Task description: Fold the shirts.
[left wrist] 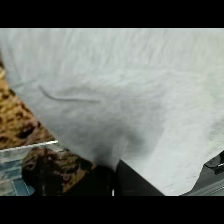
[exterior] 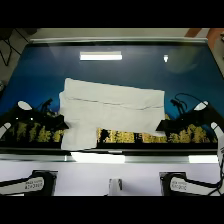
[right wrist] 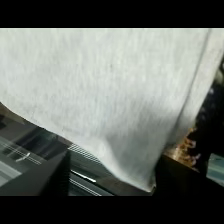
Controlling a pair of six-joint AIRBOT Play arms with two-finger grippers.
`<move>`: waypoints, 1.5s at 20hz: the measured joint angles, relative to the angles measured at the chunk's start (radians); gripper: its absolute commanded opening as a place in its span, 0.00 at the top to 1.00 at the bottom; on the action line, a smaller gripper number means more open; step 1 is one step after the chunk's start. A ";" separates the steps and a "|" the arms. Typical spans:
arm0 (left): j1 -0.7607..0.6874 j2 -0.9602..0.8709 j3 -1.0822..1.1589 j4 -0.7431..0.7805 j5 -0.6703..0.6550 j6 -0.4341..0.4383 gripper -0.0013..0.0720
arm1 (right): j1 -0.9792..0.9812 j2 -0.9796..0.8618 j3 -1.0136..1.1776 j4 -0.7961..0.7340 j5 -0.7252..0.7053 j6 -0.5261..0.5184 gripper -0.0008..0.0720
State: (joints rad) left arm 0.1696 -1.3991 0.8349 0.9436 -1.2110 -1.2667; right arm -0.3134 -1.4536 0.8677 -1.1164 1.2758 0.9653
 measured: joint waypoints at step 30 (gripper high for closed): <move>-0.090 -0.583 1.162 -0.053 -0.027 -0.281 0.02 | 0.051 -0.355 0.654 0.033 -0.195 0.152 0.04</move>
State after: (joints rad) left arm 0.0795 -1.9820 1.9972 0.8902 -1.2385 -1.5478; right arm -0.2623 -1.8084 1.5219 -1.0832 1.0809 1.1172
